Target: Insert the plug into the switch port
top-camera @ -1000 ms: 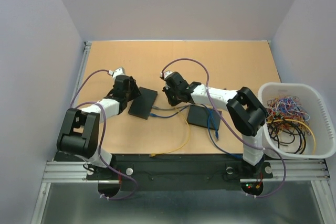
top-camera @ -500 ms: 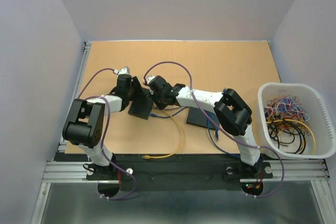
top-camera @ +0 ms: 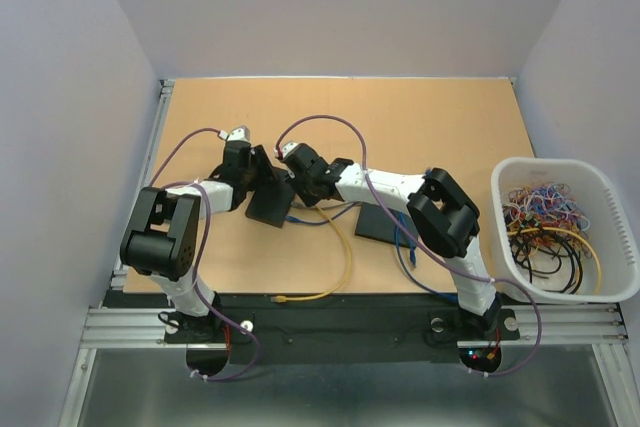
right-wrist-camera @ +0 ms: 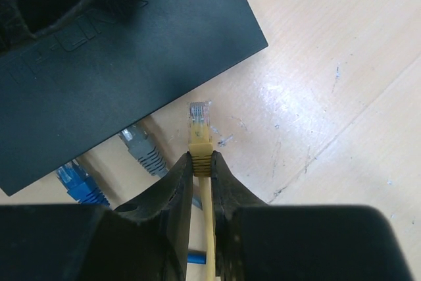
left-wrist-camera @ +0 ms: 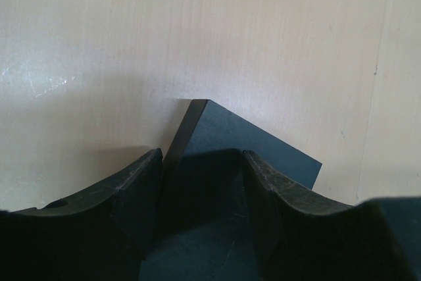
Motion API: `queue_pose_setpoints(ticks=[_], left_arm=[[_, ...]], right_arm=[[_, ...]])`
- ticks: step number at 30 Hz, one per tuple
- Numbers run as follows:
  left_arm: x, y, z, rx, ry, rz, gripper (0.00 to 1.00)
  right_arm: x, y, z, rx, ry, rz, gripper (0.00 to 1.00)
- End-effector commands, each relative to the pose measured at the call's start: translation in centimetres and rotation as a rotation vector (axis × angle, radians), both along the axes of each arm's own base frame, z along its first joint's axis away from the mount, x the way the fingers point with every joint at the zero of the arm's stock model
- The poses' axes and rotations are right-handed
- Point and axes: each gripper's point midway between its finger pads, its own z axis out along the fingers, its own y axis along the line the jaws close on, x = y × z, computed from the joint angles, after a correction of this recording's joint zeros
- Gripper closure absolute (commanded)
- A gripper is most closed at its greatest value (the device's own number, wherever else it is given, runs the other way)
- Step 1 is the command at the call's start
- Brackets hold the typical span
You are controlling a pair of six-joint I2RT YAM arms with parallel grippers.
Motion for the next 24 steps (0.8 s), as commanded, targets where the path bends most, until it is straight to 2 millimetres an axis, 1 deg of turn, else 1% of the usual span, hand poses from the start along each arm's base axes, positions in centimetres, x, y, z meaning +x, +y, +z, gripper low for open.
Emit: queue_pose_setpoints(ticks=[1, 7, 11, 12, 17, 19, 20, 22, 23, 24], left_arm=[[1.2, -1.1, 1.5, -0.014, -0.046, -0.048, 0.39], [1.3, -1.5, 1.7, -0.007, -0.055, -0.069, 0.39], [1.3, -2.0, 1.8, 0.001, -0.059, -0.082, 0.39], [1.4, -2.2, 1.9, 0.005, -0.063, -0.084, 0.39], [1.4, -2.4, 1.5, 0.012, -0.056, -0.096, 0.39], [1.4, -2.4, 1.3, 0.014, -0.048, -0.094, 0.39], [1.4, -2.5, 1.3, 0.014, -0.048, -0.095, 0.39], [1.5, -2.5, 1.3, 0.014, -0.048, -0.094, 0.4], [1.5, -2.4, 1.1, 0.015, -0.044, -0.09, 0.4], [1.5, -2.5, 1.1, 0.016, -0.042, -0.09, 0.4]], right_arm=[[1.0, -0.5, 0.0, -0.037, -0.04, -0.024, 1.0], [1.8, -0.5, -0.7, -0.062, -0.049, -0.026, 1.0], [2.2, -0.1, -0.8, -0.063, -0.051, -0.022, 1.0], [2.5, 0.4, -0.7, -0.058, -0.054, -0.016, 1.0], [2.7, 0.8, 0.1, -0.037, -0.06, -0.022, 1.0], [2.6, 0.9, 0.5, -0.024, -0.059, -0.023, 1.0], [2.5, 1.0, 1.0, -0.012, -0.06, -0.026, 1.0], [2.2, 1.0, 1.3, -0.003, -0.054, -0.02, 1.0], [2.2, 1.1, 1.8, 0.01, -0.056, -0.017, 0.99], [2.0, 1.4, 1.9, 0.022, -0.047, -0.008, 1.0]])
